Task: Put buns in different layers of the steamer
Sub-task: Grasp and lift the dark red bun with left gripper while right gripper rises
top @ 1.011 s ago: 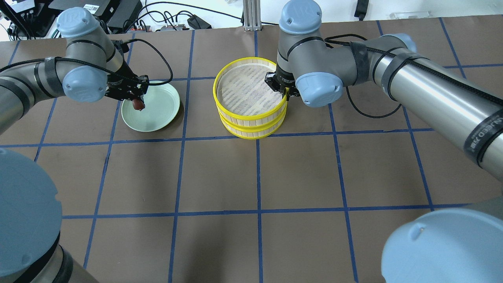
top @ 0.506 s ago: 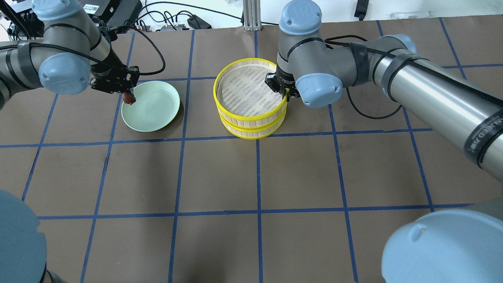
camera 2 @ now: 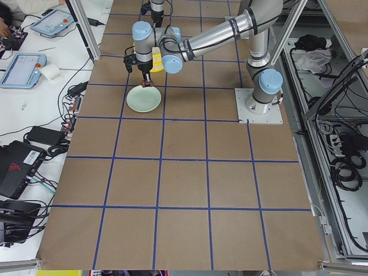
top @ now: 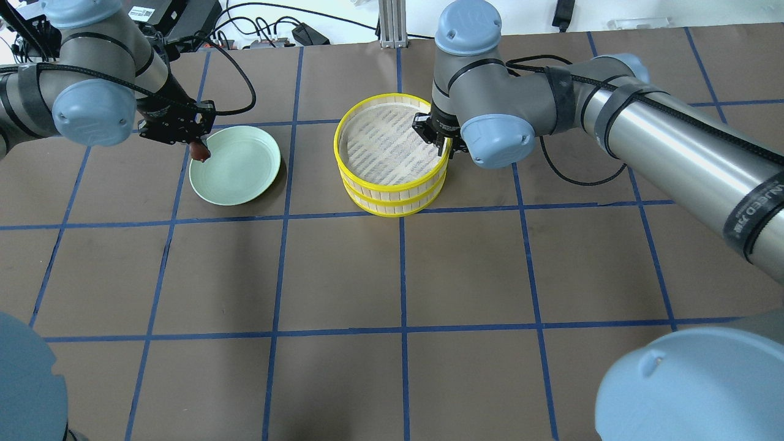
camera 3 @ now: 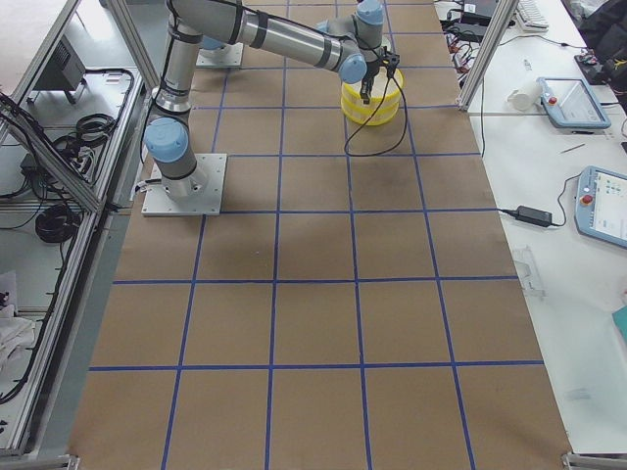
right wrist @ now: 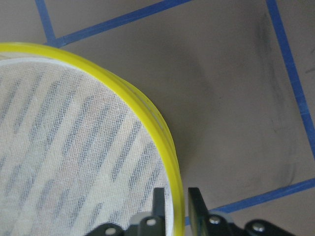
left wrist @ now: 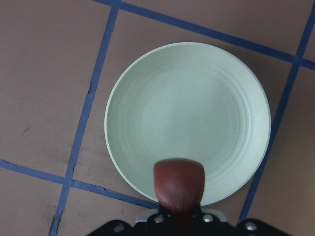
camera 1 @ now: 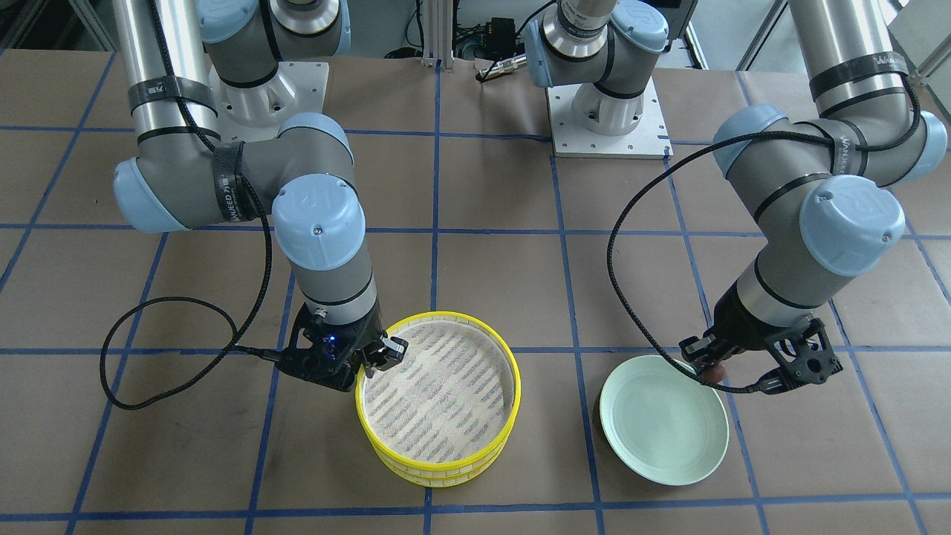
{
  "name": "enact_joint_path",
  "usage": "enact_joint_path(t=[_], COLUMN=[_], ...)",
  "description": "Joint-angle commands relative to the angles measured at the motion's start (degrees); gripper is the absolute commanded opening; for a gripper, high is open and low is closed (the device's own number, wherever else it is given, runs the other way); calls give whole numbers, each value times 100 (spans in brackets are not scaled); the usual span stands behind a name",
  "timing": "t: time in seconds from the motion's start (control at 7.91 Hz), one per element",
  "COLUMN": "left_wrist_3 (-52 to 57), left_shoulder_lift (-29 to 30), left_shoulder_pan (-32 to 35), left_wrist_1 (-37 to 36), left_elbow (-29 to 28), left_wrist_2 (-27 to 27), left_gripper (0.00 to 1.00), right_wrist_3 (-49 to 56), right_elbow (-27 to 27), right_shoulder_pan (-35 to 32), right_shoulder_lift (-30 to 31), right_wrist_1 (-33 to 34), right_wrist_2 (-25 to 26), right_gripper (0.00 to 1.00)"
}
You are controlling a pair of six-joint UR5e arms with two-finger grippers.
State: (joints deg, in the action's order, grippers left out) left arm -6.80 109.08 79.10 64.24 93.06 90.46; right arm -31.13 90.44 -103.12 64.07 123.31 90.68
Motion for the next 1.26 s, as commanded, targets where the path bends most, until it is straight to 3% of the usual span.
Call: enact_joint_path(t=[0.0,0.25,0.51,0.76,1.14], left_wrist_3=[-6,3,-93,-216,-944], left_shoulder_lift=[-19,-28,-45,-71,-107], left_shoulder_pan=[9,9,62,289,1227], left_wrist_1=[44,132,141,141,-322], left_elbow=[37,37,28,-42,-217], left_wrist_2=[24,42,-10,-72,-272], left_gripper=[0,0,0,0,0], right_wrist_3=[2,45,229,1121,2188], right_elbow=[0,-17,-70,-87,-201], right_shoulder_pan=[2,54,238,729,1346], right_shoulder_lift=[0,44,376,1147,2308], right_wrist_1=[0,44,-43,-1075,-2780], right_wrist_2=[2,-33,-94,-86,-25], right_gripper=[34,52,55,57,58])
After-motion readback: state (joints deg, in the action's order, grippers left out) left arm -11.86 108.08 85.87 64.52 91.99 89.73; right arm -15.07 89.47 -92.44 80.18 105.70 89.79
